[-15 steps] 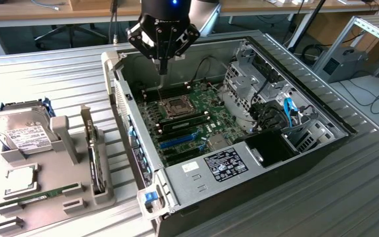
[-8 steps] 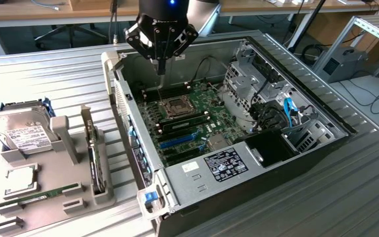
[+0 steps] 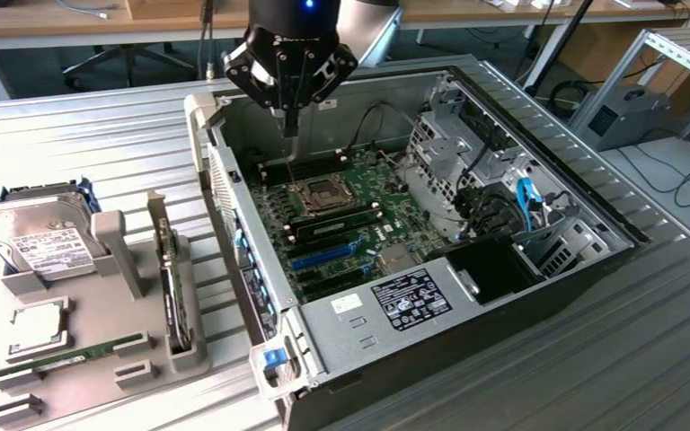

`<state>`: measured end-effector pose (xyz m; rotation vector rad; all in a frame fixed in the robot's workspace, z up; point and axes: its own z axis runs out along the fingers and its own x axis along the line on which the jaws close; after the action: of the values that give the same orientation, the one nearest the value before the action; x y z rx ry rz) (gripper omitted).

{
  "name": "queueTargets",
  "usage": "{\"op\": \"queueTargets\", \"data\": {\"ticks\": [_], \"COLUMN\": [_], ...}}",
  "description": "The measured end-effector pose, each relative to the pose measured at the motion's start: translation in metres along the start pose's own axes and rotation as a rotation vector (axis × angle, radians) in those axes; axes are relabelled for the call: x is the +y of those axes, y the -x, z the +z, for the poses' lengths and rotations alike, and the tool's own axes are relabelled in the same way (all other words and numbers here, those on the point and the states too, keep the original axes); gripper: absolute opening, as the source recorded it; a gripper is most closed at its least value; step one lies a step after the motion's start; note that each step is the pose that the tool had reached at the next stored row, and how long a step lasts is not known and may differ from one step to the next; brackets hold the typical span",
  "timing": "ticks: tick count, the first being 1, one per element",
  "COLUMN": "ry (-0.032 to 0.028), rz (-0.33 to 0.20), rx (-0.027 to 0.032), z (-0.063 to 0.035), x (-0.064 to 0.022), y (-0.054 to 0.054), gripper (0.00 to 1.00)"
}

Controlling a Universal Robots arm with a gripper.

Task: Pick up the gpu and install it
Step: 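Reach for the gpu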

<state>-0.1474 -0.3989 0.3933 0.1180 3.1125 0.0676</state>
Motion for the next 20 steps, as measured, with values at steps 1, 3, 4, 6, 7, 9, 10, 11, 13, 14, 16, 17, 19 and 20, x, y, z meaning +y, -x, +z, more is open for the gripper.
{"op": "queueTargets", "data": {"ticks": [1, 3, 4, 6, 7, 9, 10, 11, 13, 14, 16, 17, 19, 20], "ry": [0.0000, -0.0001, 0.0000, 0.0000, 0.0000, 0.0000, 0.0000, 0.0000, 0.0000, 0.0000, 0.0000, 0.0000, 0.0000, 0.0000], "rz": [0.000, 0.000, 0.000, 0.000, 0.000, 0.000, 0.000, 0.000, 0.000, 0.000, 0.000, 0.000, 0.000, 0.000], "rx": [0.0000, 0.0000, 0.0000, -0.0001, 0.0000, 0.0000, 0.0000, 0.0000, 0.0000, 0.0000, 0.0000, 0.0000, 0.0000, 0.0000], "z": [0.0000, -0.0001, -0.0001, -0.0001, -0.0001, -0.0001, -0.0001, -0.0002, -0.0002, -0.0002, -0.0002, -0.0002, -0.0003, -0.0003], "x": [0.0000, -0.0001, -0.0002, -0.0003, -0.0003, -0.0004, -0.0004, -0.0005, -0.0005, -0.0005, -0.0006, -0.0006, -0.0008, -0.0008], "y": [0.000, -0.002, -0.002, -0.004, -0.004, -0.005, -0.005, -0.006, -0.007, -0.007, -0.008, -0.009, -0.010, -0.011], "gripper": [0.11, 0.11, 0.11, 0.11, 0.11, 0.11, 0.11, 0.11, 0.11, 0.11, 0.11, 0.11, 0.11, 0.11]}}
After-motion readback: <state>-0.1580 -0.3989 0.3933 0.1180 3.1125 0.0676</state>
